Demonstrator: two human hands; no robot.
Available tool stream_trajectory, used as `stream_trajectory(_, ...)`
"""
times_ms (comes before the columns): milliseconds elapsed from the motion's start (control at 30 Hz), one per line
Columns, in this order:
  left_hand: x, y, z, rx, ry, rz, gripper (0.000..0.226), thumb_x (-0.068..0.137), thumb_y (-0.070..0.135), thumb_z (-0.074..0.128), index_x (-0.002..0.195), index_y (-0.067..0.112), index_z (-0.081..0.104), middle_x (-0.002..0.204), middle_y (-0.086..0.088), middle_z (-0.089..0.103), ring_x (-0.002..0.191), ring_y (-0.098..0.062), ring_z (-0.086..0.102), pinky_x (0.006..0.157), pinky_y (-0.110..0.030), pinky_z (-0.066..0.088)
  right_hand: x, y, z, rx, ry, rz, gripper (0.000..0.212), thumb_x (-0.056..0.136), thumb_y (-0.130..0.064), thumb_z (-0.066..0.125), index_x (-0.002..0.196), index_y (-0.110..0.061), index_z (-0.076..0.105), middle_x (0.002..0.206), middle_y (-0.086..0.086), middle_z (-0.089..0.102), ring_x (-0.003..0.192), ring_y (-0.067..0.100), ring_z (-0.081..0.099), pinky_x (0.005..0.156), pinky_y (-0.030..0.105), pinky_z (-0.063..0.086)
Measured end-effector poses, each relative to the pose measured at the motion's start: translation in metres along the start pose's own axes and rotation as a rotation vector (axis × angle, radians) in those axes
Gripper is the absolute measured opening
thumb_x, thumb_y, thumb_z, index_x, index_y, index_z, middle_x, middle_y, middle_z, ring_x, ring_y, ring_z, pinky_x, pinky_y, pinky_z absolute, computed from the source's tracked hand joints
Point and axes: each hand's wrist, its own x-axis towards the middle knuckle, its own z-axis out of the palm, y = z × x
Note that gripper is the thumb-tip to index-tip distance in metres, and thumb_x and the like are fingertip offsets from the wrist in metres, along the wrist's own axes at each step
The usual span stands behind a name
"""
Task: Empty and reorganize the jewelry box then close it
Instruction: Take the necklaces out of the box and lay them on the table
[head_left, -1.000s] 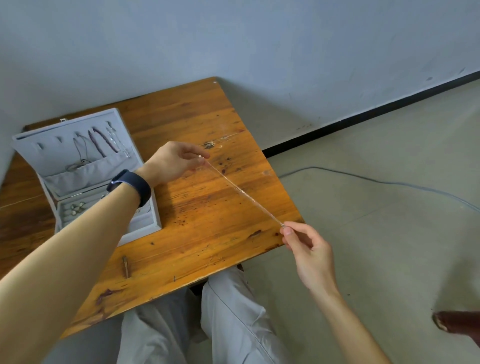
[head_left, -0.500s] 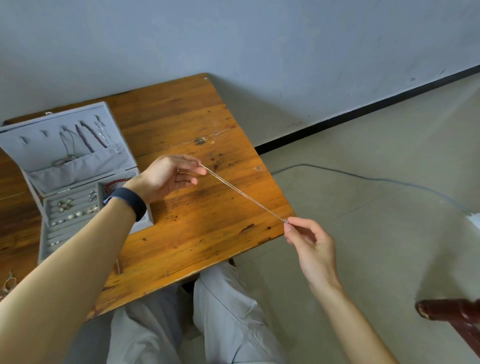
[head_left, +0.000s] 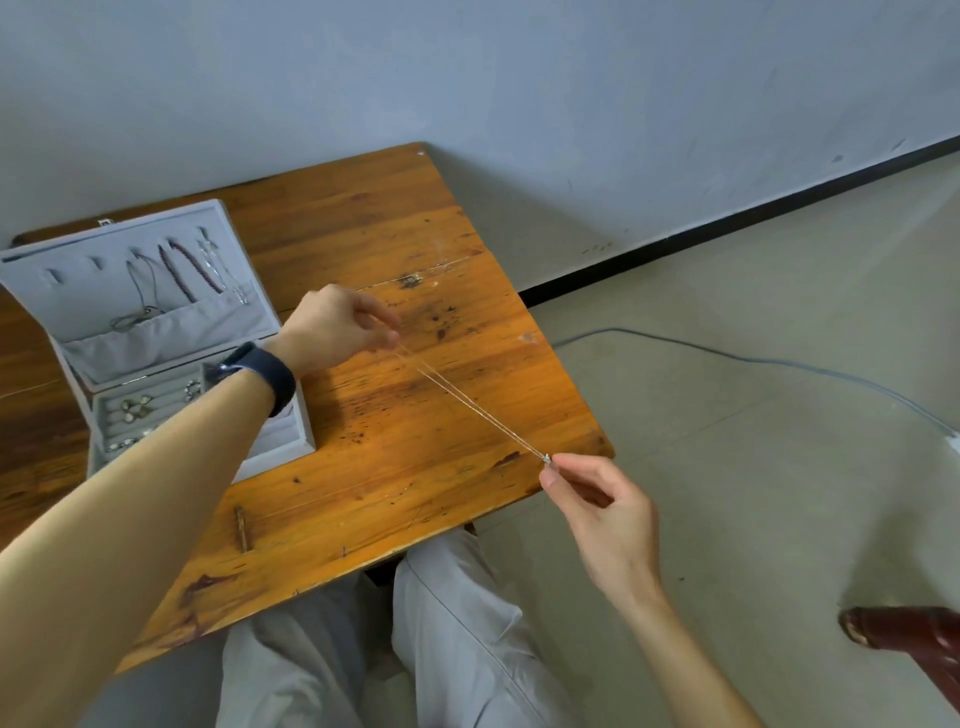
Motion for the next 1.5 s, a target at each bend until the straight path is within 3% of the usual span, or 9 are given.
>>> stream_trajectory(100, 0.012, 0.008, 0.009, 0.174, 0.128, 0.096, 0.007, 0.087, 0.027, 0.075, 0.094, 0.029, 0.074, 0.083, 0.014, 0.07, 0.081, -0.001, 0.065, 0.07, -0.016, 0.047, 0.0, 0.003, 0.013, -0.283, 0.047, -0.18, 0.02, 0.082, -0.017, 0.081, 0.091, -0.033, 0.074, 0.083, -0.019, 0.073, 0.082, -0.003, 0.067, 0.072, 0.002, 0.043)
stream_trajectory(200, 0.027, 0.012, 0.018, 0.267, 0.194, 0.125, 0.007, 0.092, 0.025, 0.07, 0.098, 0.023, 0.074, 0.091, 0.004, 0.072, 0.086, -0.014, 0.066, 0.077, -0.029, 0.054, 0.005, 0.003, 0.026, -0.524, 0.098, -0.393, 0.021, 0.079, -0.014, 0.083, 0.093, -0.026, 0.073, 0.082, -0.02, 0.064, 0.078, 0.001, 0.06, 0.074, 0.002, 0.038)
stream_trajectory(333, 0.045, 0.012, 0.029, 0.334, 0.225, 0.119, 0.011, 0.094, 0.025, 0.067, 0.101, 0.02, 0.075, 0.099, -0.003, 0.073, 0.092, -0.024, 0.067, 0.083, -0.041, 0.057, 0.009, 0.004, 0.042, -0.622, 0.086, -0.511, 0.017, 0.08, -0.018, 0.081, 0.093, -0.025, 0.072, 0.086, -0.018, 0.067, 0.083, 0.006, 0.055, 0.074, 0.017, 0.045)
stream_trajectory(467, 0.06, 0.009, 0.036, 0.367, 0.227, 0.136, 0.014, 0.094, 0.028, 0.067, 0.102, 0.021, 0.075, 0.101, -0.006, 0.073, 0.093, -0.03, 0.066, 0.081, -0.044, 0.057, 0.009, 0.002, 0.055, -0.648, 0.071, -0.458, 0.013, 0.081, -0.026, 0.075, 0.093, -0.03, 0.071, 0.087, -0.019, 0.067, 0.088, 0.006, 0.048, 0.075, 0.029, 0.043)
stream_trajectory(600, 0.066, 0.007, 0.042, 0.326, 0.243, 0.153, 0.011, 0.092, 0.028, 0.069, 0.099, 0.022, 0.076, 0.1, -0.003, 0.073, 0.092, -0.027, 0.065, 0.08, -0.041, 0.056, 0.007, 0.001, 0.058, -0.65, 0.067, -0.358, 0.014, 0.079, -0.027, 0.077, 0.091, -0.032, 0.071, 0.087, -0.019, 0.063, 0.089, 0.01, 0.048, 0.075, 0.029, 0.038)
stream_trajectory(900, 0.063, -0.005, 0.044, 0.062, 0.183, 0.089, 0.008, 0.086, 0.025, 0.077, 0.094, 0.028, 0.075, 0.094, 0.011, 0.066, 0.09, -0.006, 0.06, 0.075, -0.018, 0.046, -0.002, -0.006, 0.06, -0.726, 0.08, -0.212, 0.014, 0.074, -0.033, 0.078, 0.082, -0.038, 0.068, 0.08, -0.02, 0.057, 0.09, 0.01, 0.048, 0.083, 0.034, 0.028)
stream_trajectory(1167, 0.056, -0.009, 0.042, 0.013, 0.148, 0.061, 0.013, 0.087, 0.022, 0.076, 0.096, 0.031, 0.074, 0.094, 0.011, 0.068, 0.088, -0.002, 0.062, 0.076, -0.019, 0.051, -0.016, -0.001, 0.059, -0.773, 0.063, -0.226, 0.013, 0.075, -0.045, 0.075, 0.084, -0.04, 0.066, 0.087, -0.022, 0.056, 0.094, 0.006, 0.043, 0.079, 0.032, 0.023)
stream_trajectory(1300, 0.055, -0.008, 0.043, 0.042, 0.157, 0.074, 0.012, 0.088, 0.021, 0.075, 0.097, 0.029, 0.074, 0.096, 0.009, 0.067, 0.089, -0.006, 0.061, 0.077, -0.022, 0.051, -0.02, 0.002, 0.057, -0.743, 0.049, -0.23, 0.014, 0.076, -0.042, 0.074, 0.086, -0.041, 0.065, 0.091, -0.023, 0.055, 0.096, 0.006, 0.041, 0.078, 0.031, 0.024)
stream_trajectory(1500, 0.052, -0.005, 0.044, 0.058, 0.172, 0.078, 0.011, 0.091, 0.02, 0.071, 0.096, 0.029, 0.074, 0.095, 0.009, 0.067, 0.085, -0.002, 0.059, 0.07, -0.014, 0.045, -0.022, 0.005, 0.056, -0.733, 0.042, -0.242, 0.015, 0.077, -0.039, 0.075, 0.087, -0.043, 0.064, 0.094, -0.024, 0.055, 0.096, 0.005, 0.038, 0.077, 0.032, 0.029)
